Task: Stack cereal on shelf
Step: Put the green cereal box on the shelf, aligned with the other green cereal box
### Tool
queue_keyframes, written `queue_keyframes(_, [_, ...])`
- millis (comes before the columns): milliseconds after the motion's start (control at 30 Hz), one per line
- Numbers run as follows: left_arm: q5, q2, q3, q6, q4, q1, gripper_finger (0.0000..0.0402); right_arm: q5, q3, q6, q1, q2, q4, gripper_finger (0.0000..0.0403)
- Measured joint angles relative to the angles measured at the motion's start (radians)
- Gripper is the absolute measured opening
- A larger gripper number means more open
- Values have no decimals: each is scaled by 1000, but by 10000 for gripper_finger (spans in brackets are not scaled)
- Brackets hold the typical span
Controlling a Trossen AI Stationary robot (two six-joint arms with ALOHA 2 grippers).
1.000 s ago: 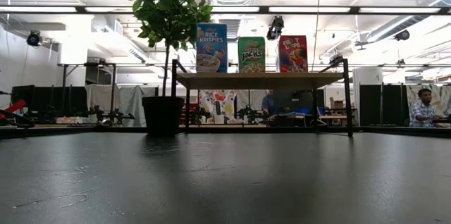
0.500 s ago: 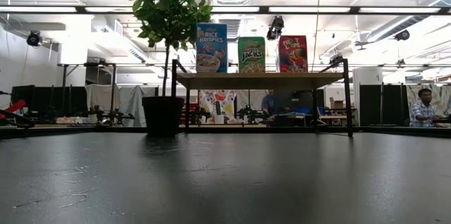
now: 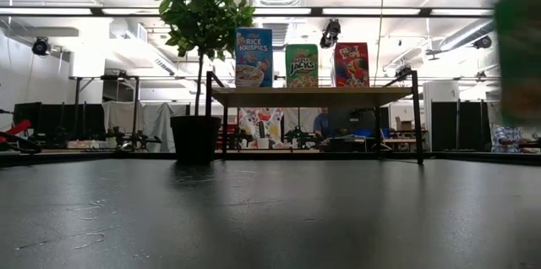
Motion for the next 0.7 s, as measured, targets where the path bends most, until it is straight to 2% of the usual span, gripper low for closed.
queue_keyframes(100, [-4, -1, 23, 31, 2, 0, 59, 107, 81, -149, -98, -16, -7, 96])
queue_keyframes(233, [-8, -2, 36, 52, 5, 0, 59, 180, 204, -428, -265, -6, -1, 95])
queue_keyframes(433, [-8, -2, 20, 33, -20, 0, 59, 188, 415, -848, -523, 62, -17, 95])
queue_keyframes(700, [-49, -2, 19, 51, -14, 2, 59, 193, 677, -1278, -839, 213, -209, 95])
